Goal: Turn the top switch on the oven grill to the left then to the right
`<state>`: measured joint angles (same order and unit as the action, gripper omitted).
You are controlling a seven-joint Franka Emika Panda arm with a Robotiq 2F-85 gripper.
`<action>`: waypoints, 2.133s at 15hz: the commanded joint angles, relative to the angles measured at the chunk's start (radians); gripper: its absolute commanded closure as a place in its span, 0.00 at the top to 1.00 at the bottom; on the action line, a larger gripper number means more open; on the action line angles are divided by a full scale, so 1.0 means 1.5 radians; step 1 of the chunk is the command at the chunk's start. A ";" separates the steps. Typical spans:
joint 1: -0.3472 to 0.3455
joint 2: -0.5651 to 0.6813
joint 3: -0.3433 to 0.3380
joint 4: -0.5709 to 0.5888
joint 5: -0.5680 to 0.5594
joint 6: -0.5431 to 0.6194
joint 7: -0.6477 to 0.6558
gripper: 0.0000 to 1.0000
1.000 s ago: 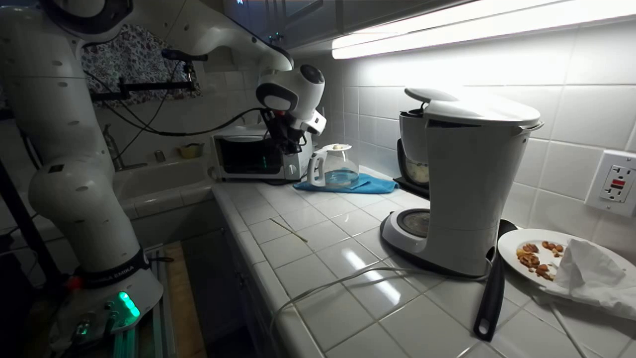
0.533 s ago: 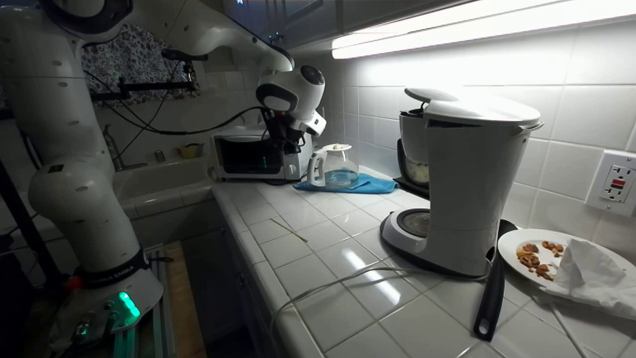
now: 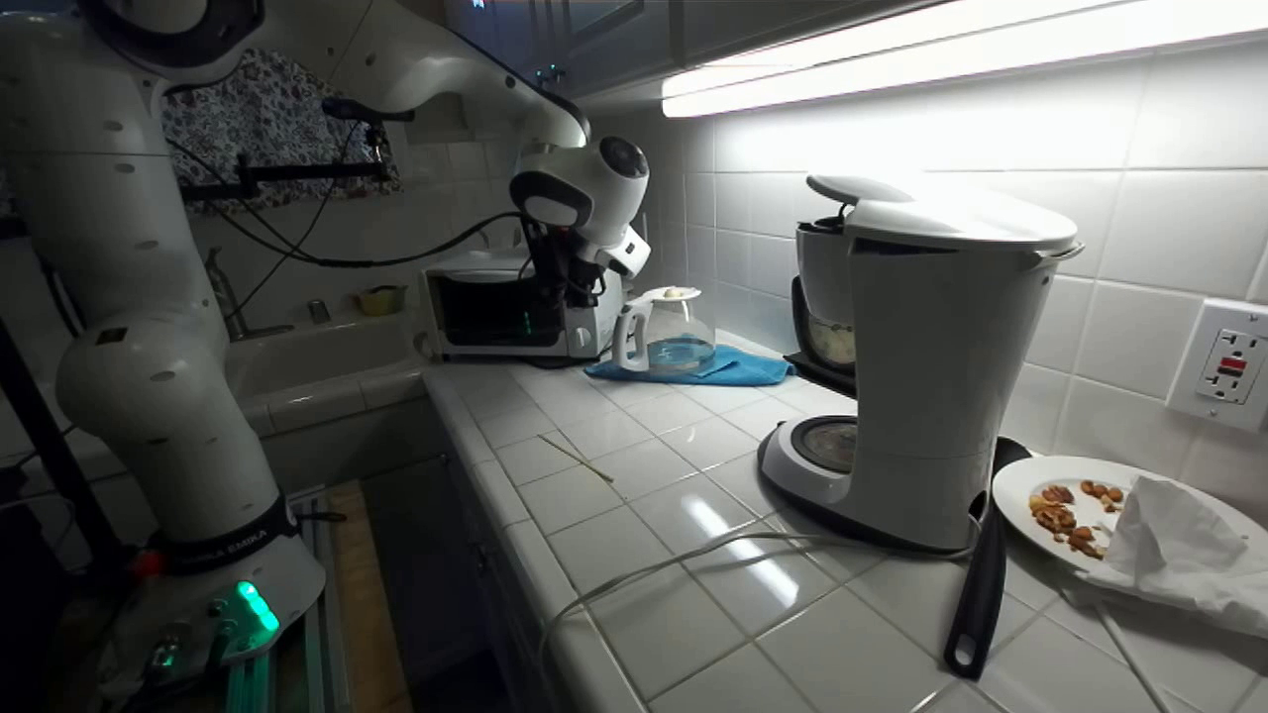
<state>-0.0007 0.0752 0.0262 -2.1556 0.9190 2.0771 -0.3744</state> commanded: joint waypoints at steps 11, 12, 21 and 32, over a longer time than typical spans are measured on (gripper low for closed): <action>0.032 -0.021 0.016 -0.041 -0.061 0.040 0.084 0.96; 0.034 -0.026 0.018 -0.042 -0.085 0.049 0.095 0.98; 0.057 -0.106 0.039 -0.027 -0.320 -0.017 0.203 1.00; 0.065 -0.194 0.047 -0.027 -0.524 -0.051 0.224 1.00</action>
<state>0.0843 -0.1742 0.0969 -2.1885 0.1428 2.0070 0.0064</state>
